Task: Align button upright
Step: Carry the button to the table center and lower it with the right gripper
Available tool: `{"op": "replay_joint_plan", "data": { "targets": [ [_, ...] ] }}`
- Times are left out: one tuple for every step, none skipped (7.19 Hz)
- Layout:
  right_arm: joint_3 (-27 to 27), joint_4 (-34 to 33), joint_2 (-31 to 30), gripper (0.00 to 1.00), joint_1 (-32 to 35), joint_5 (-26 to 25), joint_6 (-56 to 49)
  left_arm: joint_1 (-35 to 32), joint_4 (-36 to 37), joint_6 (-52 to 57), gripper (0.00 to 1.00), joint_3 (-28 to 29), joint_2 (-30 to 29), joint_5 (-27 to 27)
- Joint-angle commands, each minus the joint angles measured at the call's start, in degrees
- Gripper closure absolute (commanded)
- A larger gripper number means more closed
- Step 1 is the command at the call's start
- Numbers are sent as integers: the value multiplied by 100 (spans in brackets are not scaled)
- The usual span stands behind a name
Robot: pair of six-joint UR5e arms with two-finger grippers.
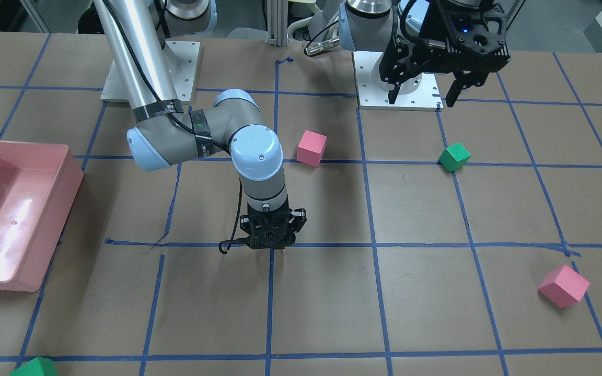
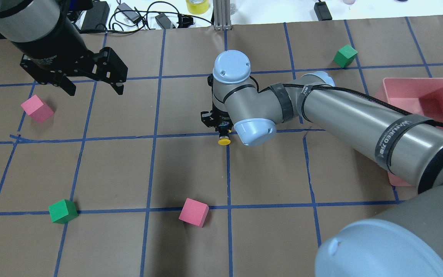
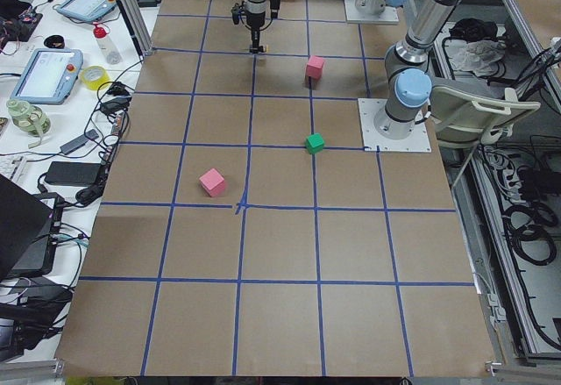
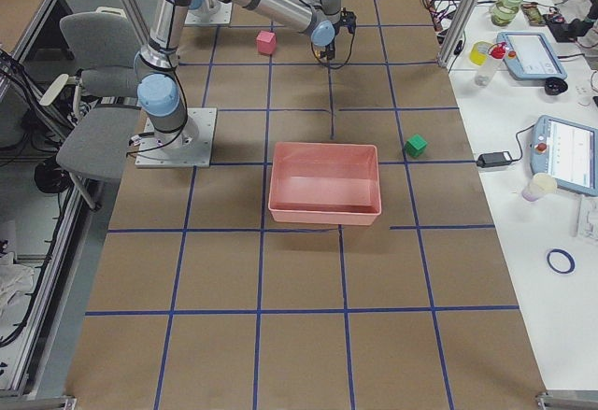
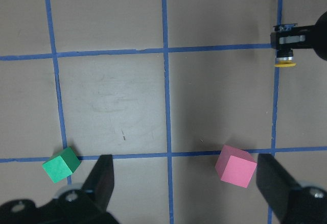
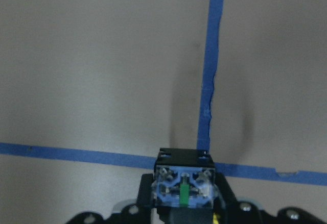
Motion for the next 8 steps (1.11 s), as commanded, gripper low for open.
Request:
{"op": "replay_joint_plan", "data": {
  "targets": [
    [159,-229,0,98,66,31,9,0,-1,0,0,0,0,0],
    [203,-229,0,98,84,22,1,0,-1,0,0,0,0,0],
    [247,-229,0,98,101,22,1,0,-1,0,0,0,0,0],
    [265,-229,-9,96,102,31,1,9,-1,0,0,0,0,0],
    [265,-229,-9,87,102,22,1,0,-1,0,0,0,0,0],
    [265,-229,-9,60,102,-13,-8,0,-1,0,0,0,0,0],
    [265,-229,-9,45,102,-13,-8,0,-1,0,0,0,0,0],
    [274,-229,-9,31,102,13,-8,0,-1,0,0,0,0,0]
  ]
}}
